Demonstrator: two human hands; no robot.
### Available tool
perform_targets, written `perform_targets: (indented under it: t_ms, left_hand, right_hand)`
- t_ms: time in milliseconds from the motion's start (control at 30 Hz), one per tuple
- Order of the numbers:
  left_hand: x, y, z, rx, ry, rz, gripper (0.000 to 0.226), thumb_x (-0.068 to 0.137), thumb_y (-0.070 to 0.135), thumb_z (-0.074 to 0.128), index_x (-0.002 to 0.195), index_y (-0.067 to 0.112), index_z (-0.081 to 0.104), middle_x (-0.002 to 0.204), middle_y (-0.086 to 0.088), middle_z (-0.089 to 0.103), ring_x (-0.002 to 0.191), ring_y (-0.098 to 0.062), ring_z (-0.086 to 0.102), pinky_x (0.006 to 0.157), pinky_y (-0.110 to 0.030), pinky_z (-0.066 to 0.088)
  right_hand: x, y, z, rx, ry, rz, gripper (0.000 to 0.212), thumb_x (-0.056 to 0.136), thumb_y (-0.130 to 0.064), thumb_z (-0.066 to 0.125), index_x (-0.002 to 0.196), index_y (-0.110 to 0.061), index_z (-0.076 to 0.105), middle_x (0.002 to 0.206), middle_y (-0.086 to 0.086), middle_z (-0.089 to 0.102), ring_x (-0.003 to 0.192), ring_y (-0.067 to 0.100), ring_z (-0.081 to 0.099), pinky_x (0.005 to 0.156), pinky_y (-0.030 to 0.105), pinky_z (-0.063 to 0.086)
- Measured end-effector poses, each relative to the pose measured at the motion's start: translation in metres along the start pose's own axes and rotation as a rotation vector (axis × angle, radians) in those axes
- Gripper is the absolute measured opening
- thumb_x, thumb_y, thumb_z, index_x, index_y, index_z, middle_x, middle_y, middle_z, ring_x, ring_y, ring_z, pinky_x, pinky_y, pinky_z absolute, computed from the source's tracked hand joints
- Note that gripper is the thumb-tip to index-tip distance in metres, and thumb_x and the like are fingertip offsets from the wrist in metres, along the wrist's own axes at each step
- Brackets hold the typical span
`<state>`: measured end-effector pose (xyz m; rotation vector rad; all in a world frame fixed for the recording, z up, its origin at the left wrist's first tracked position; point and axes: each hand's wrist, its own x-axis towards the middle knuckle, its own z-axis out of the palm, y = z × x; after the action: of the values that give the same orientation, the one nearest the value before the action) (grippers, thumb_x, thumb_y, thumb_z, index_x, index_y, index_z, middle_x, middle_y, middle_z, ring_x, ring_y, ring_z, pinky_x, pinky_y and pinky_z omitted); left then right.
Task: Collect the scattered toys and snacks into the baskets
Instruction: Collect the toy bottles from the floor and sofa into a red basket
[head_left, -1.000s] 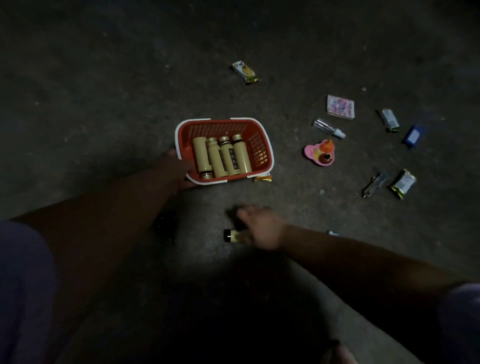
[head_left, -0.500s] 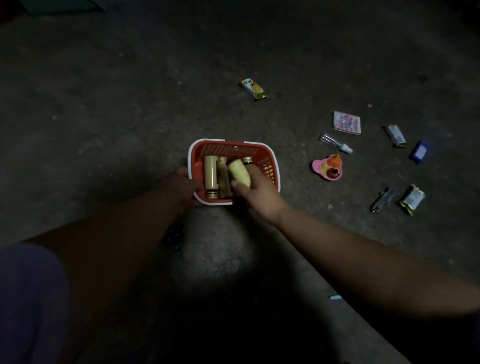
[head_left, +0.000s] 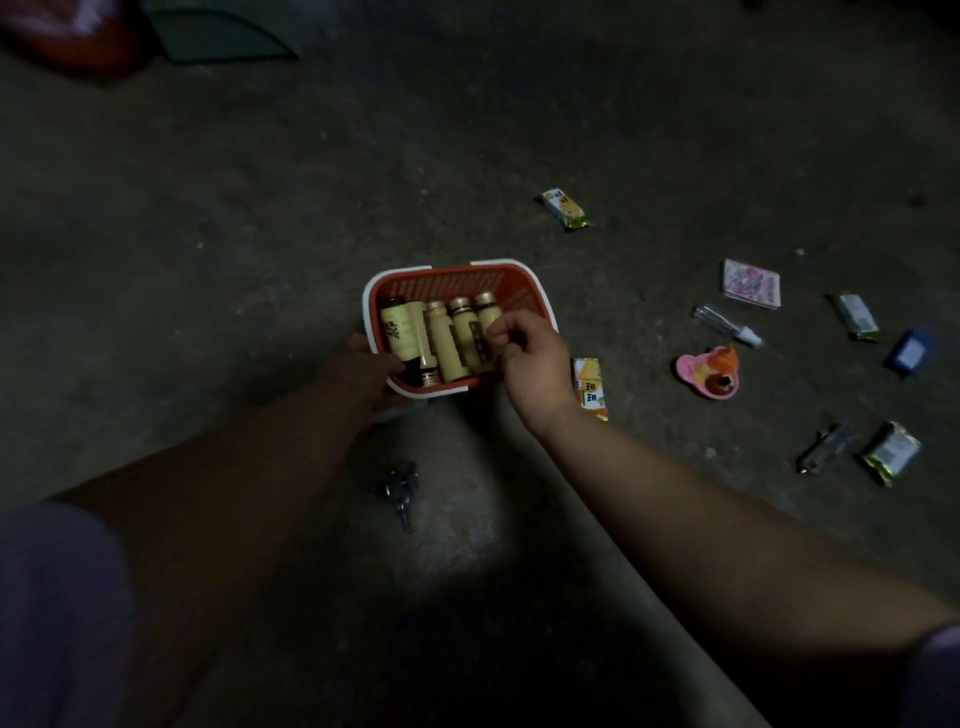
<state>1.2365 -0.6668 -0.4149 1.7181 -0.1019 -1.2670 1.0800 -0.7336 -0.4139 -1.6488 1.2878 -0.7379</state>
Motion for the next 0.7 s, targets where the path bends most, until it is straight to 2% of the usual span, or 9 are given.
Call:
perform_targets:
  t_ms: [100,200,300,367,433,500,533,633,700]
  left_hand:
    - [0.004,0.01,-0.016,-0.118,0.109,0.041,0.042,0.089,-0.004,0.053,0.128,0.008,0.049,0.122,-0.016,0.058,0.094,-0.027,0.059,0.052,-0.034,0.05]
    - [0.004,0.019,-0.034,-0.252,0.204,0.083,0.045,0.088,-0.004,0.053,0.13,0.012,0.048,0.116,-0.011,0.058,0.088,-0.024,0.061,0.058,-0.034,0.053]
    - [0.009,0.022,-0.057,-0.334,0.282,0.103,0.049,0.085,-0.002,0.056,0.129,0.018,0.05,0.123,-0.007,0.058,0.101,-0.026,0.061,0.073,-0.04,0.057]
    - [0.01,0.021,-0.071,-0.326,0.31,0.097,0.05,0.085,-0.001,0.057,0.129,0.021,0.051,0.128,-0.007,0.058,0.107,-0.027,0.06,0.086,-0.043,0.055]
    - [0.009,0.021,-0.083,-0.329,0.309,0.078,0.052,0.087,-0.001,0.056,0.134,0.021,0.049,0.131,-0.006,0.056,0.112,-0.027,0.058,0.082,-0.04,0.055]
    - [0.01,0.018,-0.09,-0.32,0.291,0.05,0.054,0.088,-0.002,0.054,0.137,0.021,0.046,0.133,-0.005,0.054,0.117,-0.027,0.056,0.074,-0.035,0.055]
    - [0.009,0.015,-0.089,-0.299,0.278,0.041,0.054,0.089,-0.002,0.054,0.138,0.02,0.046,0.133,-0.005,0.053,0.118,-0.026,0.055,0.075,-0.035,0.054]
    - [0.013,0.012,-0.095,-0.195,0.295,0.024,0.052,0.088,0.004,0.057,0.138,0.017,0.046,0.131,-0.003,0.053,0.117,-0.027,0.055,0.091,-0.041,0.052]
    - [0.016,0.013,-0.093,-0.181,0.296,0.019,0.053,0.087,0.004,0.058,0.137,0.017,0.047,0.132,-0.004,0.054,0.116,-0.029,0.055,0.094,-0.047,0.051]
  right_hand:
    - [-0.006,-0.003,0.012,-0.079,-0.014,-0.064,0.022,0.078,0.007,0.052,0.076,-0.011,0.063,0.084,0.001,0.058,0.082,0.013,0.053,0.073,0.015,0.041]
    - [-0.008,0.008,0.038,-0.318,-0.222,-0.134,0.015,0.081,0.004,0.054,0.085,-0.002,0.067,0.09,0.013,0.062,0.088,0.025,0.057,0.08,0.029,0.043]
    - [-0.009,0.025,0.068,-0.574,-0.572,-0.125,0.027,0.085,-0.01,0.059,0.111,-0.007,0.067,0.122,0.02,0.057,0.116,0.034,0.049,0.097,0.033,0.039]
    - [-0.012,0.027,0.08,-0.749,-0.673,-0.099,0.041,0.09,-0.029,0.056,0.131,-0.024,0.055,0.148,0.008,0.034,0.135,0.031,0.027,0.111,0.039,0.024]
    - [-0.012,0.025,0.093,-0.864,-0.71,-0.118,0.055,0.093,-0.037,0.048,0.145,-0.03,0.033,0.158,0.0,0.016,0.145,0.028,0.008,0.115,0.046,0.008]
    - [-0.01,0.022,0.102,-0.909,-0.734,-0.075,0.062,0.094,-0.038,0.046,0.15,-0.029,0.021,0.16,0.0,0.009,0.147,0.03,0.0,0.117,0.051,-0.002]
    - [-0.011,0.02,0.101,-0.973,-0.768,-0.066,0.063,0.095,-0.037,0.045,0.151,-0.028,0.019,0.16,0.002,0.009,0.147,0.031,-0.001,0.118,0.052,-0.004]
    - [-0.012,0.019,0.111,-1.041,-0.76,-0.025,0.062,0.096,-0.035,0.044,0.151,-0.026,0.019,0.158,0.007,0.016,0.145,0.031,0.008,0.117,0.051,-0.004]
    - [-0.008,0.03,0.108,-0.977,-0.711,0.084,0.06,0.094,-0.032,0.044,0.15,-0.026,0.021,0.154,0.01,0.025,0.142,0.03,0.021,0.117,0.049,0.006]
